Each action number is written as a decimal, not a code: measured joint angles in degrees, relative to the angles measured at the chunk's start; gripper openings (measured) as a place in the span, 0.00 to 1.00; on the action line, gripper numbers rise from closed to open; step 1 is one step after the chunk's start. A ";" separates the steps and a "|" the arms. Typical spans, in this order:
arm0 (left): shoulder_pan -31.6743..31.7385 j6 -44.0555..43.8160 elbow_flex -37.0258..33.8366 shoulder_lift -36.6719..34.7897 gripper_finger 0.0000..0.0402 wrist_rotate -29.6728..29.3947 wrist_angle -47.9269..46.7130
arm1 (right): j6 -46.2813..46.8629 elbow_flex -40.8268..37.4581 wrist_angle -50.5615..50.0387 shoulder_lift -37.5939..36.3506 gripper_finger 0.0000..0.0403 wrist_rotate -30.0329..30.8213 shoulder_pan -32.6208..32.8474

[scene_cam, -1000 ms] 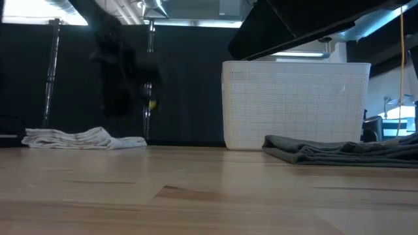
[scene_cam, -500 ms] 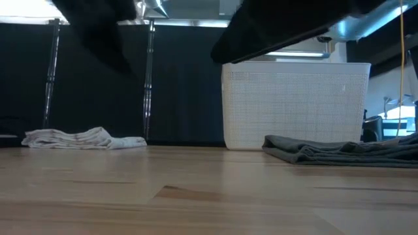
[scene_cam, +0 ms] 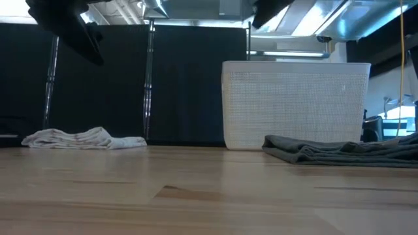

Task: Fold towel
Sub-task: Fold the grey towel and put beside the white towel

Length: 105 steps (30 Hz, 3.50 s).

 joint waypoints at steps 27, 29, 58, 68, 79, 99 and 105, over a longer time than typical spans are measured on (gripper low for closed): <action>0.04 -3.54 0.02 0.00 0.37 -1.68 -5.76 | -3.98 -40.84 27.48 -9.79 0.44 -9.15 -2.38; 0.04 -3.55 0.02 0.00 0.37 -1.99 -5.74 | -3.98 -41.97 28.70 -9.79 0.44 -7.84 -2.67; 0.04 -3.52 0.07 0.00 0.37 -2.16 -5.80 | -4.16 -43.46 33.34 -9.79 0.44 -11.79 -5.56; 0.04 -3.53 0.07 0.00 0.37 -2.16 -5.83 | -4.19 -43.46 32.69 -9.77 0.27 -8.84 -5.58; 0.04 -3.52 0.07 0.00 0.37 -2.14 -5.83 | -4.19 -43.46 32.65 -9.77 0.06 -9.13 -5.58; 0.05 -3.51 0.07 0.00 0.37 -2.14 -5.83 | -4.19 -43.46 43.37 -9.75 0.01 -9.85 -5.58; 0.05 -3.51 0.07 0.00 0.37 -2.14 -5.85 | -8.64 -43.44 62.49 -7.74 0.00 -9.14 -5.58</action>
